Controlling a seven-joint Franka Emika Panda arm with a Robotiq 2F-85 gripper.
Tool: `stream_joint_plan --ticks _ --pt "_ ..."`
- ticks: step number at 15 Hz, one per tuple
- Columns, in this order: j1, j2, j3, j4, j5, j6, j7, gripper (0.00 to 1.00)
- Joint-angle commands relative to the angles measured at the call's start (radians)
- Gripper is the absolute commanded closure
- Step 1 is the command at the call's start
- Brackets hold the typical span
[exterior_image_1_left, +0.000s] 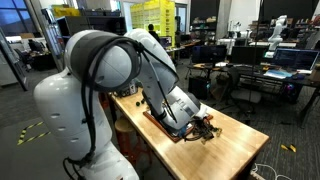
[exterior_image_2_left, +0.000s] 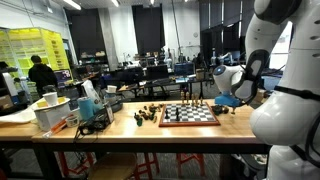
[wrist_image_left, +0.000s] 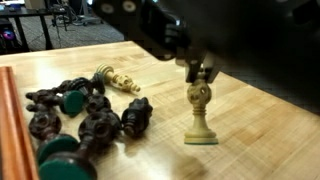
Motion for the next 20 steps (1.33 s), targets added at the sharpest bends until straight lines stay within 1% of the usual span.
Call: stream_joint_plan --ticks 1,4,10,15,18,20 --pt "-0.003 -0.062 0.014 -0.037 -0.088 -0.095 0.021 0.97" --pt "0.005 -0.052 0.016 -0.041 -0.164 -0.183 0.048 0.97" --pt "0.019 -0.006 0.018 -0.049 -0.255 -0.292 0.113 0.97" --pt "0.029 0.046 0.014 -0.038 -0.41 -0.328 0.301 0.97" --pt "0.03 0.078 0.011 -0.029 -0.491 -0.307 0.419 0.97" --pt "0.032 0.1 0.015 -0.024 -0.564 -0.318 0.517 0.97"
